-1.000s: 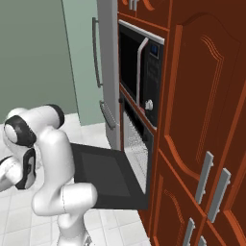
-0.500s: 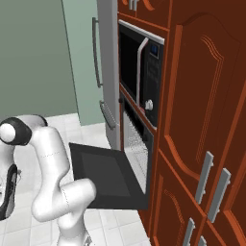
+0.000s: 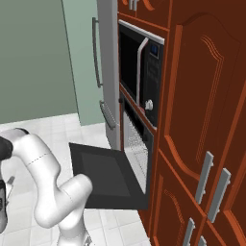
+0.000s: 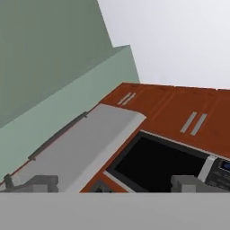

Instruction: Place the fish on the bottom rack of the oven, and slide the tray back inside. Close the oven door.

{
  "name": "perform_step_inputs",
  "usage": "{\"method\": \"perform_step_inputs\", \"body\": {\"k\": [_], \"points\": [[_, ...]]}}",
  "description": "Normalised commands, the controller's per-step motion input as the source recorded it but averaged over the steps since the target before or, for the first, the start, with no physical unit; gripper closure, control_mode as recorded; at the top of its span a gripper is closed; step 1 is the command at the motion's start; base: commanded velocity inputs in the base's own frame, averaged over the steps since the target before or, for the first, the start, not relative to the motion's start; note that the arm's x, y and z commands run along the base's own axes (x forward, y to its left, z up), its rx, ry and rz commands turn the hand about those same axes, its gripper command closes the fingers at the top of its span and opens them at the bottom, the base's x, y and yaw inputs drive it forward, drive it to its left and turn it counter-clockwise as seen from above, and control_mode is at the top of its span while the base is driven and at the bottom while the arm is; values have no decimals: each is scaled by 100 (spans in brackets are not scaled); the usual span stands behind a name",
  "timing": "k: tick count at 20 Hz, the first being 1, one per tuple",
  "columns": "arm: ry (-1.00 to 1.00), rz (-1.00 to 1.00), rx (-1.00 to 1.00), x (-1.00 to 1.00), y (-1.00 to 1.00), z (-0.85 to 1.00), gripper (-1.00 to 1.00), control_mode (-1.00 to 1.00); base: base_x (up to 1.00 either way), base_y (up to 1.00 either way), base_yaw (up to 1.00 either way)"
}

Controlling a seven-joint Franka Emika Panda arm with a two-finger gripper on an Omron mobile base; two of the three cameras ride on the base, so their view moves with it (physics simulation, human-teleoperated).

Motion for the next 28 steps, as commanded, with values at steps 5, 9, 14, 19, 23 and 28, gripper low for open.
{"method": "perform_step_inputs", "body": {"k": [5, 9, 14, 19, 23, 28], "points": [[-3, -10, 0, 0, 0, 22, -100, -100, 0, 0, 0], [13, -12, -6, -15, 0, 10, -100, -100, 0, 0, 0], [44, -18, -15, -1, -6, 0, -100, -100, 0, 0, 0], [65, -27, -15, 26, -26, 0, -100, -100, 0, 0, 0], [69, -34, -20, 54, -11, -35, -100, -100, 0, 0, 0], [55, -30, -29, 89, -1, -65, -100, -100, 0, 0, 0]]}}
